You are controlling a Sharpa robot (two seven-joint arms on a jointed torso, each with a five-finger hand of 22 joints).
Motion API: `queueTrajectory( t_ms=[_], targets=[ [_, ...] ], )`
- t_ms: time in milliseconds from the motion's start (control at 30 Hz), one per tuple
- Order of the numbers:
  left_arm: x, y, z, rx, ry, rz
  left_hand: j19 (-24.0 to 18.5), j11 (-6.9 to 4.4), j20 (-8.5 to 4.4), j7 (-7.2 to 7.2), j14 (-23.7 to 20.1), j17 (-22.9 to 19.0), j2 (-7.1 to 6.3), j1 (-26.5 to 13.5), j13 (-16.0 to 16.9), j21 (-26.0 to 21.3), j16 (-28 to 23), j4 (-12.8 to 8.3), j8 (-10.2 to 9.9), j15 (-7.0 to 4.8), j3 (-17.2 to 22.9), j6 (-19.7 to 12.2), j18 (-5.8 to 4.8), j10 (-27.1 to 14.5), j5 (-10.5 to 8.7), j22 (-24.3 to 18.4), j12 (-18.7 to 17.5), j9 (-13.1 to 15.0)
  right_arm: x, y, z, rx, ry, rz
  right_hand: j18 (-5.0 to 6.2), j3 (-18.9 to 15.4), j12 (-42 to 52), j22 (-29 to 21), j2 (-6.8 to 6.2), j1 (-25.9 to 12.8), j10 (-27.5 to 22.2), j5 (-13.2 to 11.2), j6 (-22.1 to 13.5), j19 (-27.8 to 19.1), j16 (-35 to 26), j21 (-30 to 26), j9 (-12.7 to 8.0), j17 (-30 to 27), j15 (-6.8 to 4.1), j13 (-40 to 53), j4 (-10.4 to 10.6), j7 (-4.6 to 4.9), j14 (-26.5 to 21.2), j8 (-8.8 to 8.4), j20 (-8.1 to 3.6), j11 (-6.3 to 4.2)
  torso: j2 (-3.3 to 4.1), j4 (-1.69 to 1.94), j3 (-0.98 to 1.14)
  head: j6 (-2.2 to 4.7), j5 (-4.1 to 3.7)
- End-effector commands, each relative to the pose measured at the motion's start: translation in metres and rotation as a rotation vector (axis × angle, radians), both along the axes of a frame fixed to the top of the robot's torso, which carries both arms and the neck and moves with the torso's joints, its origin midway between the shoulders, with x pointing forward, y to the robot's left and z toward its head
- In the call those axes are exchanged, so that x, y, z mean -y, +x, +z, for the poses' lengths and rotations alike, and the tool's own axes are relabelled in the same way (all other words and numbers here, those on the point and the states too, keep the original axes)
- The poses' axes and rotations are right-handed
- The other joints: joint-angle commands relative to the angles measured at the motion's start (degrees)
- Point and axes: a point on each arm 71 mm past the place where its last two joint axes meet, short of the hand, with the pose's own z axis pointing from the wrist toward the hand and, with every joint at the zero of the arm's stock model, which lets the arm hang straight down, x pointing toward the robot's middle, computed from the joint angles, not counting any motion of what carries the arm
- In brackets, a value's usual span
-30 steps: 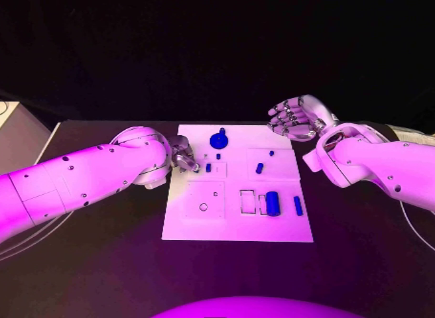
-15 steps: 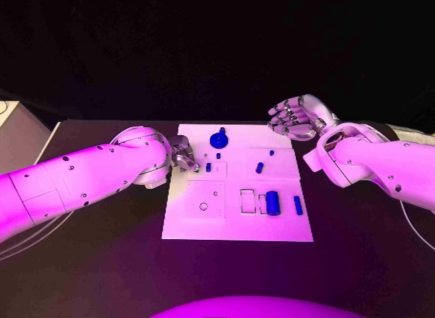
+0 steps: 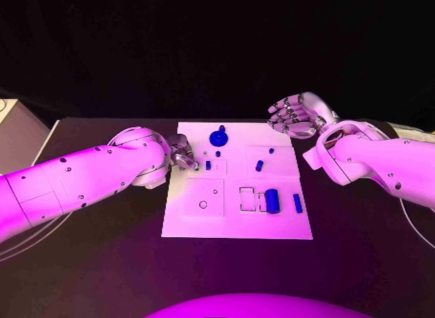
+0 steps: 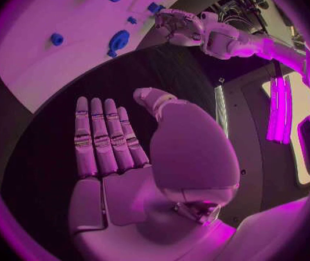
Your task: Assemble the parts on the task board
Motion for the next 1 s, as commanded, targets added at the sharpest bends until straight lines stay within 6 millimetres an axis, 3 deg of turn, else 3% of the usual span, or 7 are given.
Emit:
queueTrajectory(
  t_ms=[33,1000],
  targets=[
    [-0.0046,-0.0023,-0.0101,-0.023,0.023,0.016,0.4,0.14,-0.1,0.33,6.0,15.1,1.9,2.5,0.0,0.2,0.2,-7.1,0.2,-0.1,7.2,0.2,-0.45,0.1,0.19,2.3,0.3,-0.1,-0.0016,-0.0006,0.0002,0.003,-0.003,0.018,0.81,0.0,-0.3,-0.1,-0.09,-0.4,-0.1,0.3,0.5,-0.1,0.0,0.1,0.0,0.0,0.3,-0.1,0.4,1.88,-0.1,-0.23,0.19,0.04,0.0,0.02,0.04,-0.14,0.01],
    [-0.0099,-0.0004,-0.0083,0.008,0.003,0.03,0.5,0.13,-0.08,0.32,6.0,15.1,1.93,2.5,0.3,0.4,0.2,-7.2,0.3,-0.1,7.3,0.3,-0.5,0.4,0.12,2.5,0.5,-0.1,-0.0011,-0.0005,0.0003,0.004,-0.002,0.017,0.82,0.0,-0.3,-0.1,-0.05,-0.4,-0.1,0.6,0.5,-0.1,0.0,0.1,-0.1,-0.2,0.29,-0.1,0.5,1.87,-0.1,-0.3,0.19,0.04,0.01,-0.02,0.01,-0.64,-0.16]
  ],
)
